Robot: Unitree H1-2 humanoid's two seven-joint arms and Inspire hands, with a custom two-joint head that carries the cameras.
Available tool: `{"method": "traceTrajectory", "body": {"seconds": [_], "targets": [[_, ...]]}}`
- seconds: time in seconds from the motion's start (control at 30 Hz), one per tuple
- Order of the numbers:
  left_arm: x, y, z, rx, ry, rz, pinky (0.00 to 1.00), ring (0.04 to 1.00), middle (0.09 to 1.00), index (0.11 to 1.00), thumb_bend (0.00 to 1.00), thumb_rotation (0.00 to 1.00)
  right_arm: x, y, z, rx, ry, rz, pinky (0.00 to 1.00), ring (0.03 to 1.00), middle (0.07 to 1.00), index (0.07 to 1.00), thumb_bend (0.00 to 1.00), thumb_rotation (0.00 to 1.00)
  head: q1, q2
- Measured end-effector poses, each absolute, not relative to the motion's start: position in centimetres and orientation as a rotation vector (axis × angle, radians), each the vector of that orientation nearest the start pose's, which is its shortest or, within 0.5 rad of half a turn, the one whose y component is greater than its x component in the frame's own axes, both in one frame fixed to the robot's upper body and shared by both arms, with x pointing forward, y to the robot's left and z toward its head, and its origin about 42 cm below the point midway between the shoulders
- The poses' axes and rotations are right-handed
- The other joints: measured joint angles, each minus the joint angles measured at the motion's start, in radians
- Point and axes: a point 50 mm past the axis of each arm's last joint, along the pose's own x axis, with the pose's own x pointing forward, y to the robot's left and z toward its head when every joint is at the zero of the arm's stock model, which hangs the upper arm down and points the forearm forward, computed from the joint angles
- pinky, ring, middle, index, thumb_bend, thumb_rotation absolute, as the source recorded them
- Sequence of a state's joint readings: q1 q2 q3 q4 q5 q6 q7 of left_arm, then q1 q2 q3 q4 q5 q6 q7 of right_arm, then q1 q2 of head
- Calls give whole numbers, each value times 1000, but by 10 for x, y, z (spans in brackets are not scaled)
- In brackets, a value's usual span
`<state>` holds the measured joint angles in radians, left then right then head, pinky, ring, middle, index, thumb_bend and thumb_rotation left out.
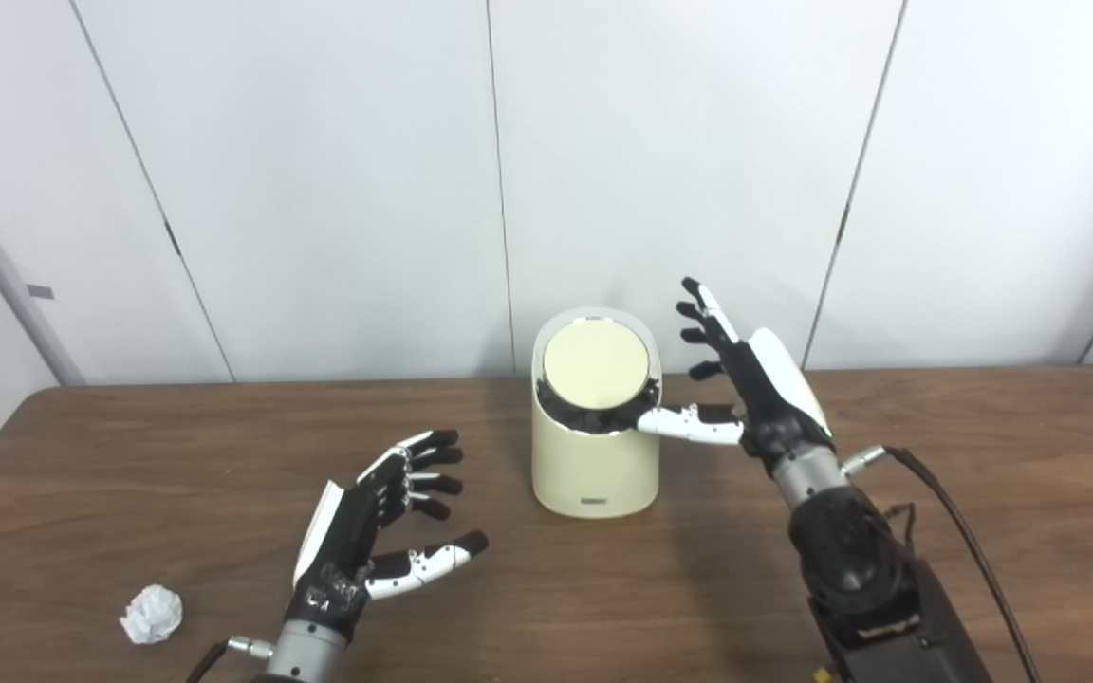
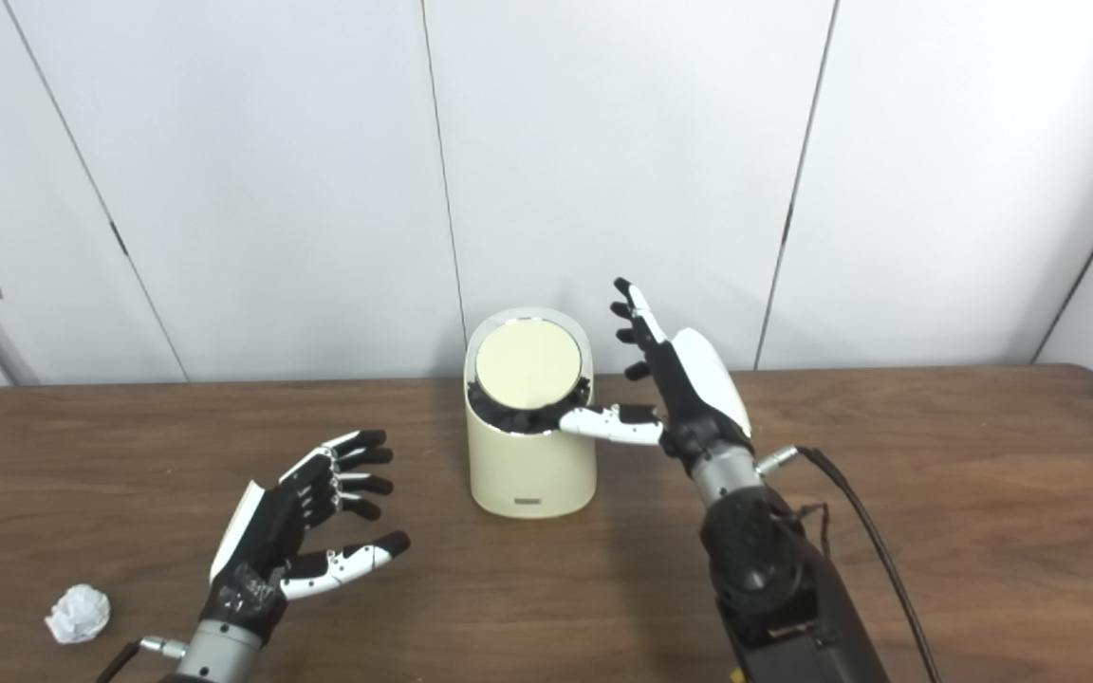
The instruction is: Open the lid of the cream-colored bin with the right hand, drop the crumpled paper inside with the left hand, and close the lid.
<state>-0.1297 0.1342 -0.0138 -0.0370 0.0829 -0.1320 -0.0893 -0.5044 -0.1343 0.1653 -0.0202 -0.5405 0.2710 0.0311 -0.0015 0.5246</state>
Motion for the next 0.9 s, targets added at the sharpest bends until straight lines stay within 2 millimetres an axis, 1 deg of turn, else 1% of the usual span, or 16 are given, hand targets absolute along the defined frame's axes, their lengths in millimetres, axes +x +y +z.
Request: {"method": "traceTrajectory", "body": {"seconds": [0.1, 0.17, 0.27, 0.33, 0.47, 0.7, 0.9], "targets": [[322, 233, 154, 226, -288, -137, 575, 680, 780, 812, 668, 1, 419, -163, 266, -723, -329, 58, 610, 813, 915, 995, 801, 485, 2, -2], [322, 233, 154, 225, -288, -137, 577, 679, 777, 810, 672, 0, 424, -159, 271, -730, -337, 60, 615, 822, 921, 992, 800, 476, 2, -2], [322, 233, 154, 224, -288, -136, 579, 679, 776, 810, 671, 0, 428, -154, 276, -725, -345, 59, 652, 847, 936, 985, 800, 458, 2, -2], [322, 233, 154, 224, -288, -137, 578, 675, 775, 810, 668, 0, 431, -151, 276, -722, -342, 59, 679, 860, 944, 981, 799, 445, 0, 0], [322, 233, 154, 225, -288, -137, 589, 679, 774, 810, 669, 0, 434, -150, 275, -728, -322, 53, 697, 859, 937, 974, 793, 432, 0, 0], [322, 232, 154, 226, -288, -140, 578, 679, 769, 809, 669, 0, 443, -148, 277, -744, -315, 45, 697, 859, 932, 969, 783, 411, 0, 3], [321, 231, 154, 224, -290, -138, 584, 682, 773, 808, 672, 0, 448, -149, 272, -776, -294, 41, 680, 851, 920, 956, 783, 392, 3, 8]]}}
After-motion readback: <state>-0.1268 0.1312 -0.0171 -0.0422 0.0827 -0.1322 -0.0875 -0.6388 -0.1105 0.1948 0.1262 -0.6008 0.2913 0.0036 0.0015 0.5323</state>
